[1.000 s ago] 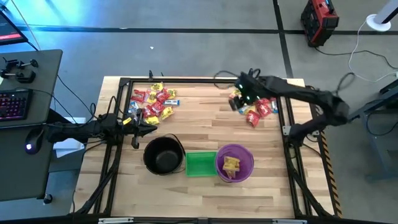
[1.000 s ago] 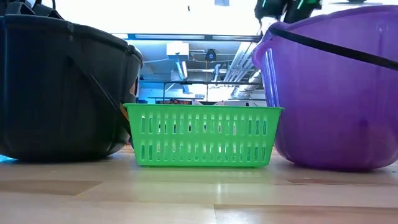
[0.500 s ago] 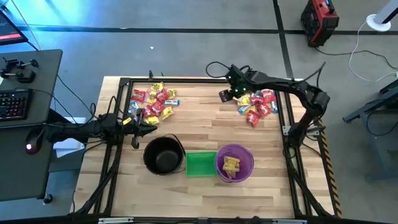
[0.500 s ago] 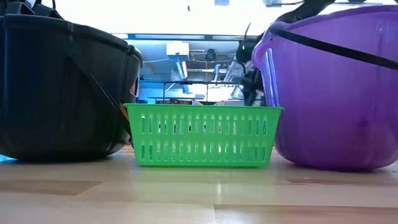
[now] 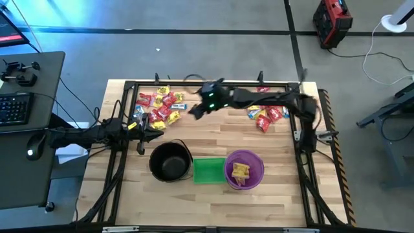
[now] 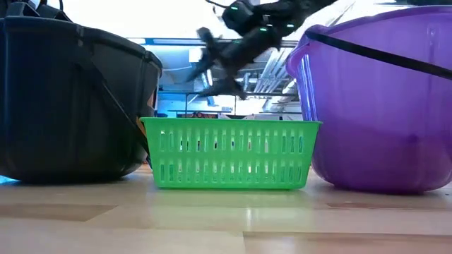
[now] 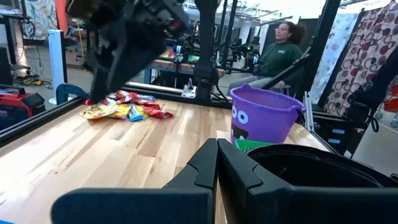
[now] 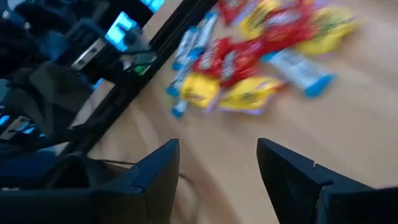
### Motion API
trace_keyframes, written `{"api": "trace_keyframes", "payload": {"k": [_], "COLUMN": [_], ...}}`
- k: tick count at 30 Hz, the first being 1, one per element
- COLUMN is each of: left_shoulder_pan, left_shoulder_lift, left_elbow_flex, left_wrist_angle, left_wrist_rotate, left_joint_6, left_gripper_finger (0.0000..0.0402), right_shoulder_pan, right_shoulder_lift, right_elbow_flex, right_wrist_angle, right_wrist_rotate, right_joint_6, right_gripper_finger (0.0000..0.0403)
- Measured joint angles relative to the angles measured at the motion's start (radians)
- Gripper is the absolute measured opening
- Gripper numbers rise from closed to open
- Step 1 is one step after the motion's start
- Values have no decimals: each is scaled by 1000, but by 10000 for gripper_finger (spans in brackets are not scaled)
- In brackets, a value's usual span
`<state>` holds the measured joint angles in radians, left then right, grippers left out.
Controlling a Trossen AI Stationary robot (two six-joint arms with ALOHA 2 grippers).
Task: Sort candy by brand, put in halloween buckets
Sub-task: Put the yellow candy into the violet bucket
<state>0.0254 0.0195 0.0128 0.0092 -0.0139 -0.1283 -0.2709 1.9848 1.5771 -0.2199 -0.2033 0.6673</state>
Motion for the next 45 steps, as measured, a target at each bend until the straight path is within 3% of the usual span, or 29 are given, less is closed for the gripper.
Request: {"api": "trace_keyframes", "payload": {"k": [6,14,26,42,45], "left_shoulder_pan": [0,0,0,0,0], "left_shoulder_lift": [0,0,0,0,0], "left_elbow_flex": [0,0,0,0,0], "left_wrist_angle": [0,0,0,0,0], "left_wrist_rotate": [0,0,0,-1,-1], "left_joint_6": [0,0,0,0,0], "left_gripper_finger": [0,0,0,0,0], "right_shoulder_pan": [16,15,19,18,15], "right_shoulder_lift": [192,388,465,522,522], "right_elbow_flex": [224,378,390,390,390], "right_wrist_angle": [-62,-81,-38,85,81], "right_wrist_rotate": [-15,-20,123,143,147], "right_joint_6": [189,451,714,851,851], "right_gripper_finger": [208,208,208,207,184]}}
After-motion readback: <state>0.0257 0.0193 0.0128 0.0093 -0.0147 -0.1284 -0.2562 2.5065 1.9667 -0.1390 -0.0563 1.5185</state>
